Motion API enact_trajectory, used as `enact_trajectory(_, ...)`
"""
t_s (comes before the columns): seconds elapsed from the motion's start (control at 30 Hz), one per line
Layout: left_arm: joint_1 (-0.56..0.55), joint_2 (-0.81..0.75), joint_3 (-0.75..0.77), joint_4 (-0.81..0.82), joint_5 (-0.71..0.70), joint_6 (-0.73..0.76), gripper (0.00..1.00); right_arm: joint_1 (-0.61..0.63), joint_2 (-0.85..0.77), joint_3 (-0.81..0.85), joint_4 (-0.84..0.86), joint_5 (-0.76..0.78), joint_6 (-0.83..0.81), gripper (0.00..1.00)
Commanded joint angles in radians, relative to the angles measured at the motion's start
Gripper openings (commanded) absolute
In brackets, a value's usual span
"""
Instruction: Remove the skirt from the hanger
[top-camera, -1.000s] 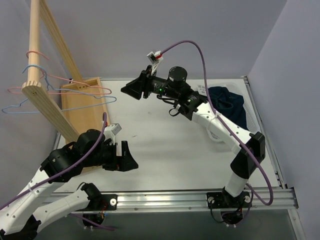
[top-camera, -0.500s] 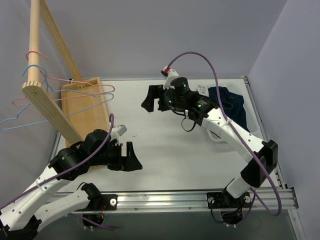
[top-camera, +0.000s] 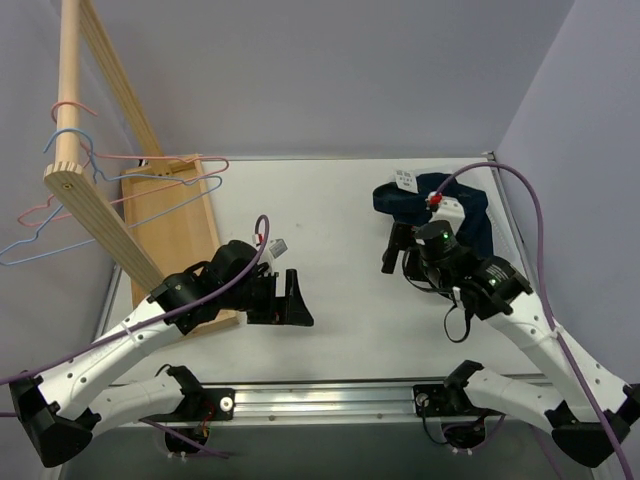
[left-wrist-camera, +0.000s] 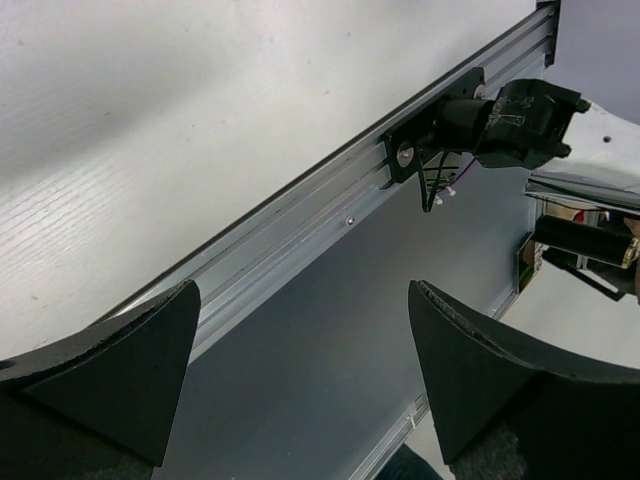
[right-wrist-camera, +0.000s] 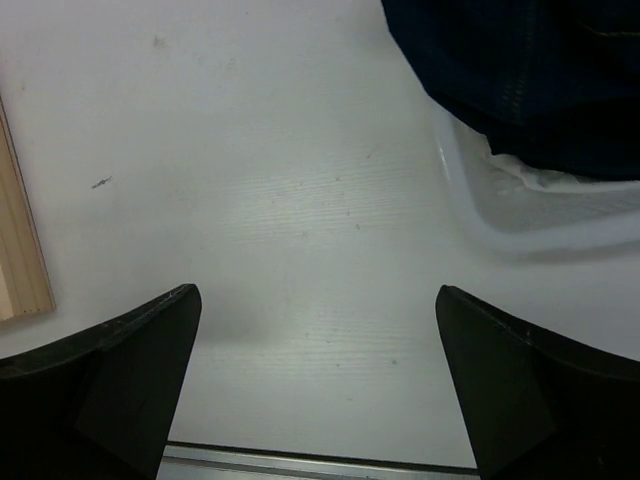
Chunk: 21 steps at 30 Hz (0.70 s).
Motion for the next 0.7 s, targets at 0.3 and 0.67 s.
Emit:
enact_trajectory(0.3,-0.003,0.133,0.016,0.252,0.116,-0.062,0.94,-0.009,-0.19,-0.105,-0.334,0.16,0.263,1.0)
enact_trajectory(0.67,-0.003,0.216,0.095,0.237,0.15,-0.02,0.94,-0.007,-0.377,-0.181,-0.321,0.097,0.356,1.0)
